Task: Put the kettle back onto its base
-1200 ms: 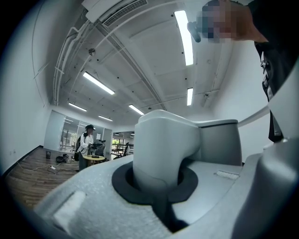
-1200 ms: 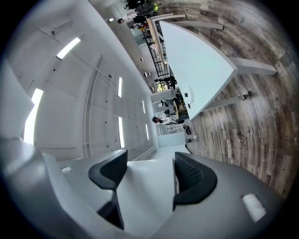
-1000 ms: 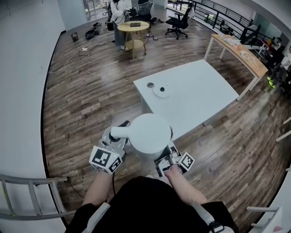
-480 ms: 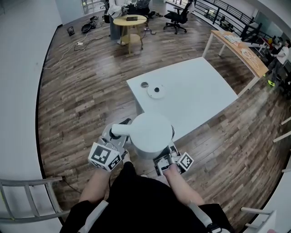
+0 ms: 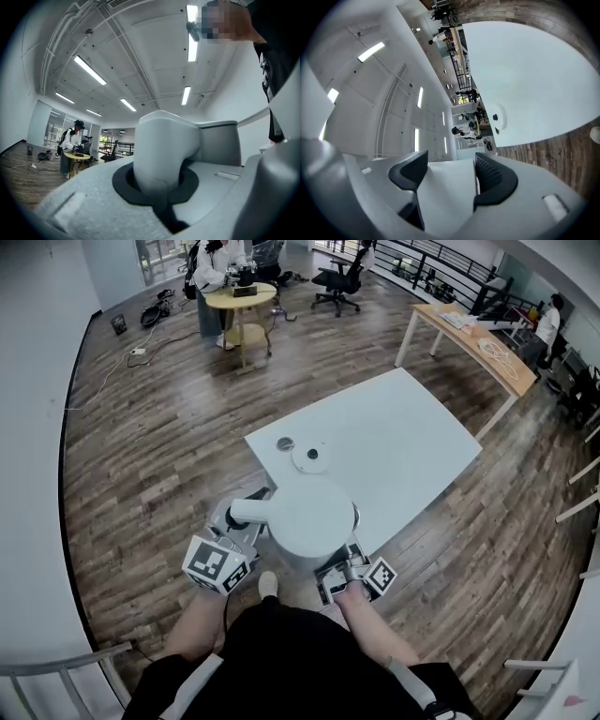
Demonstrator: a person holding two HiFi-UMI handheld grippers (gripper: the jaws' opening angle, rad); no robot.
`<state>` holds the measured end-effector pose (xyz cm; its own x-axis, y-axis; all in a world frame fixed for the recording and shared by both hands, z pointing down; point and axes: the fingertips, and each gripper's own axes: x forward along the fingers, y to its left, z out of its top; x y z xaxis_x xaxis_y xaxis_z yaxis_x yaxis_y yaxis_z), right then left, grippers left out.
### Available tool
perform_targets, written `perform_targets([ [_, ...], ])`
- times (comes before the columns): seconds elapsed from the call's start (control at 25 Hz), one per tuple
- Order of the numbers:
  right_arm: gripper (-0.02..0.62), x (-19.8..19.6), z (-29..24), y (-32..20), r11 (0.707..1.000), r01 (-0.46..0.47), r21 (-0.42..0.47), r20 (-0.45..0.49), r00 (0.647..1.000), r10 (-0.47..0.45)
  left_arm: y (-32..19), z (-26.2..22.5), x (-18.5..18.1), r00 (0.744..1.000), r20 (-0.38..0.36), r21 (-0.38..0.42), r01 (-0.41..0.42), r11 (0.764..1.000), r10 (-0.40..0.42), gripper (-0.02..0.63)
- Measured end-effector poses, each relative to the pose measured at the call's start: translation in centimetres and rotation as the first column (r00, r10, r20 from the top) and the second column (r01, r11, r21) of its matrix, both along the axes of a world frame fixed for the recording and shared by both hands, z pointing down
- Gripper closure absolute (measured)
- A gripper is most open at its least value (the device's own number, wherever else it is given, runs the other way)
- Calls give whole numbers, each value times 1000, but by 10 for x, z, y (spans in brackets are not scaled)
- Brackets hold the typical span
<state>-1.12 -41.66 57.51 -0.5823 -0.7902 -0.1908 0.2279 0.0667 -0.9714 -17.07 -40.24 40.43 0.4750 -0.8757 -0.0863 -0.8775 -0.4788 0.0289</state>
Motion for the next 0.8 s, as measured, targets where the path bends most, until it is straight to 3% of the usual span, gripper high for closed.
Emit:
perform_targets([
  [0.52,281,-60,-5,-79,996,-89,29,-26,996,90,-88,-2,-64,996,-16,31,-91,995,91,606],
  [0.8,280,-66,0,-99,992,-128,19,-54,990,129,-115,3,-75,994,-31,27,-102,994,102,606],
])
